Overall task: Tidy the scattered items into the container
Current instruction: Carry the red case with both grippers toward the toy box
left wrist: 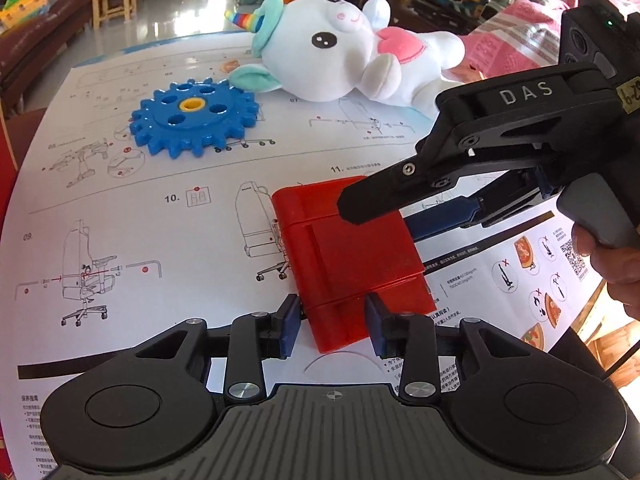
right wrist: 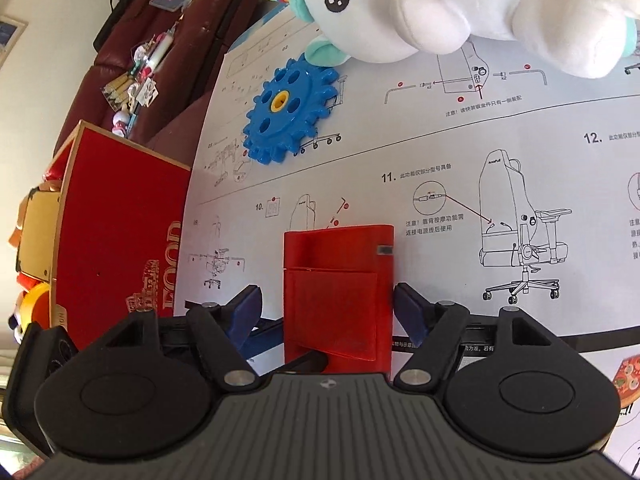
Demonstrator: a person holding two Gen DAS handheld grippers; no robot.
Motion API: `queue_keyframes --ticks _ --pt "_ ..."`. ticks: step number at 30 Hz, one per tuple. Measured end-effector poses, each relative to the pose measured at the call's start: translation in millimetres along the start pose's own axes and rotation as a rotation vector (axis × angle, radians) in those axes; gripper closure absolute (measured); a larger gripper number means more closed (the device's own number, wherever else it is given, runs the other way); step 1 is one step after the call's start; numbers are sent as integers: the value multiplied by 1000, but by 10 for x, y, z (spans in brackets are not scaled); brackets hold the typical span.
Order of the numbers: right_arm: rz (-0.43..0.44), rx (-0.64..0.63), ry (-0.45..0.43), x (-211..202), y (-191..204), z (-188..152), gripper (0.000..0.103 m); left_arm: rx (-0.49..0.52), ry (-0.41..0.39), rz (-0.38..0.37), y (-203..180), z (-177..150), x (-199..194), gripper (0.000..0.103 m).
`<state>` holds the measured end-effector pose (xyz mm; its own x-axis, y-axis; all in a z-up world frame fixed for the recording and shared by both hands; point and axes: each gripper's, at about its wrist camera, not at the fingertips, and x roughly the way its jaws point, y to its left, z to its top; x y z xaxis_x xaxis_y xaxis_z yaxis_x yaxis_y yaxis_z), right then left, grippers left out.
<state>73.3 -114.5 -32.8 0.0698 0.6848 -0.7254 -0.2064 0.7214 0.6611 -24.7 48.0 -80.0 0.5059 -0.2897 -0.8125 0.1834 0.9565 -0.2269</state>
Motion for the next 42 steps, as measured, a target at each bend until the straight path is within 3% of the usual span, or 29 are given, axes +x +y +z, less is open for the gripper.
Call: queue_keyframes --ticks 7,9,12,13,14,19,31,34,35,36,38,42 --pt "117 -11 -17 -112 168 2 28 9 10 -5 -42 -28 -11 64" --pt "136 -41 25 -72 269 -32 35 39 10 6 -92 -37 -8 57" --pt "100 -99 57 23 384 -144 39 51 7 11 -131 -60 -10 67" --pt "99 -100 52 27 382 -169 37 61 3 27 -148 -74 -15 79" --pt "104 -86 52 27 360 -177 37 63 1 30 -159 -88 -25 84" --pt "53 -62 35 -46 269 -227 32 132 0 57 -293 -155 -39 87" --pt "-89 -63 31 -92 556 -438 32 126 7 94 -369 -182 -46 79" --pt "-91 -49 27 -82 602 -492 44 121 3 97 -375 -200 -60 75" --pt "-98 -47 24 -79 617 -502 51 116 3 95 -377 -204 -70 64" --pt "-113 -52 17 -80 642 -512 54 110 4 91 -375 -208 -78 64" --pt "-125 -68 9 -85 675 -523 56 101 7 92 -376 -221 -96 54" --pt "-182 -97 -20 -127 688 -507 63 89 2 97 -346 -267 -161 51"
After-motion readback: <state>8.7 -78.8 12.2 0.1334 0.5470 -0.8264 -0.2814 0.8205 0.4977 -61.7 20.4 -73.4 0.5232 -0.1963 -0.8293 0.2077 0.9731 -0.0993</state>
